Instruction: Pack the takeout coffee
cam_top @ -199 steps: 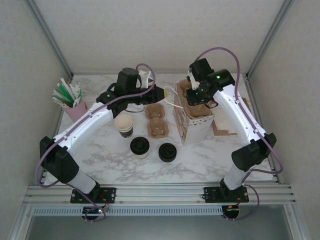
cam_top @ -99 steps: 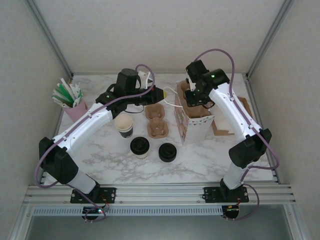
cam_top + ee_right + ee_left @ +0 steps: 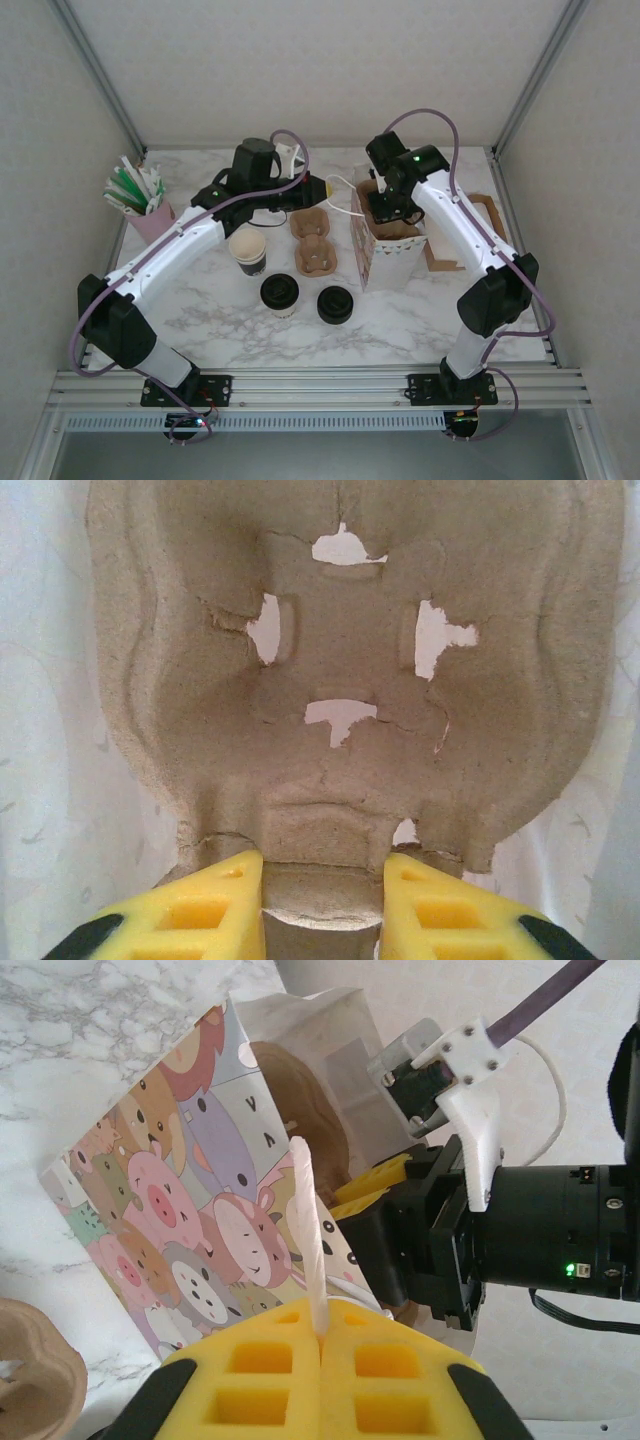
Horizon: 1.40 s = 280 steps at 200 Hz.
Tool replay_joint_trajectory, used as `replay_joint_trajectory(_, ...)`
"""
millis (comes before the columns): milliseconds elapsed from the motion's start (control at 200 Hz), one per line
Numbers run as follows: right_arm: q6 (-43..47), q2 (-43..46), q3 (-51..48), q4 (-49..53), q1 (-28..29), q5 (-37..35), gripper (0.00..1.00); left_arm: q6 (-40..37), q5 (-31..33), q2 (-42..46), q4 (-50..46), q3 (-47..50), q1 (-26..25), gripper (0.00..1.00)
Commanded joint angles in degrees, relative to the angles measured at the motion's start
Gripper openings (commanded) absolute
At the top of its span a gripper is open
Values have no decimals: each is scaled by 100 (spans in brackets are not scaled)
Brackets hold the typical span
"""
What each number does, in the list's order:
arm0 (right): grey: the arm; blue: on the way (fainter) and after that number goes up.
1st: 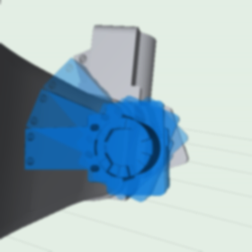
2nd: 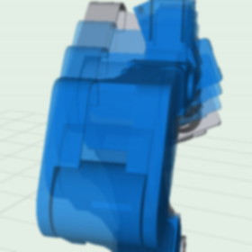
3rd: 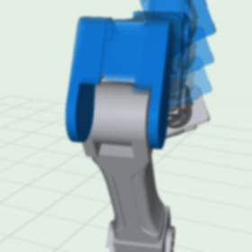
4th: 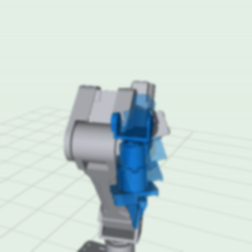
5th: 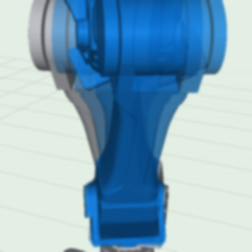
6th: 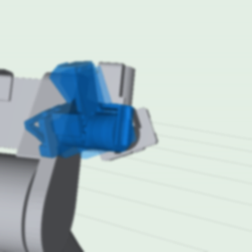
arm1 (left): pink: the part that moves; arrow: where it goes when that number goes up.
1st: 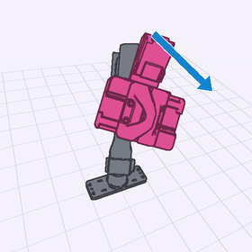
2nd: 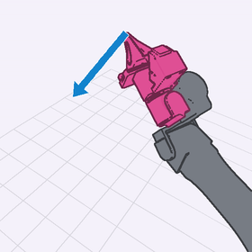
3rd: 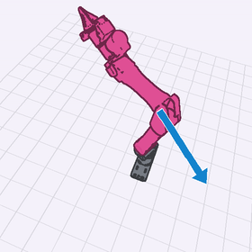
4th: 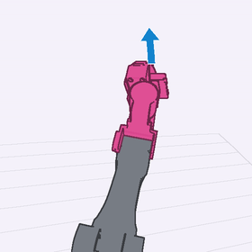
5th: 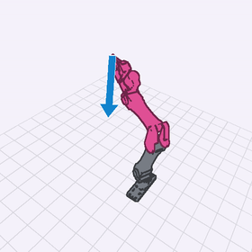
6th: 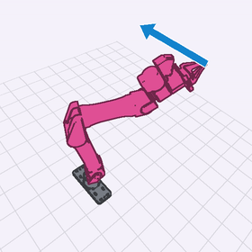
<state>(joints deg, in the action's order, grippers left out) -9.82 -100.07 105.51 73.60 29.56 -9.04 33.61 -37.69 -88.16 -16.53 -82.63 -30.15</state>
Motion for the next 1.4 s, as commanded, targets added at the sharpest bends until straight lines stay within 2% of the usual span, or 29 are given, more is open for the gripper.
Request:
replay_joint_trajectory(0, -104, -18, -57, -5, 41, -98, 27, -25, 34, 218, 153, 65, 53, 0)
replay_joint_trajectory(541, -553, -240, -763, -505, 43, 59, 27, 23, 43, 245, 231, 194, 97, 0)
replay_joint_trajectory(1397, -660, -702, -1710, -1408, 42, 110, 27, 57, 16, 275, 308, 297, 168, 0)
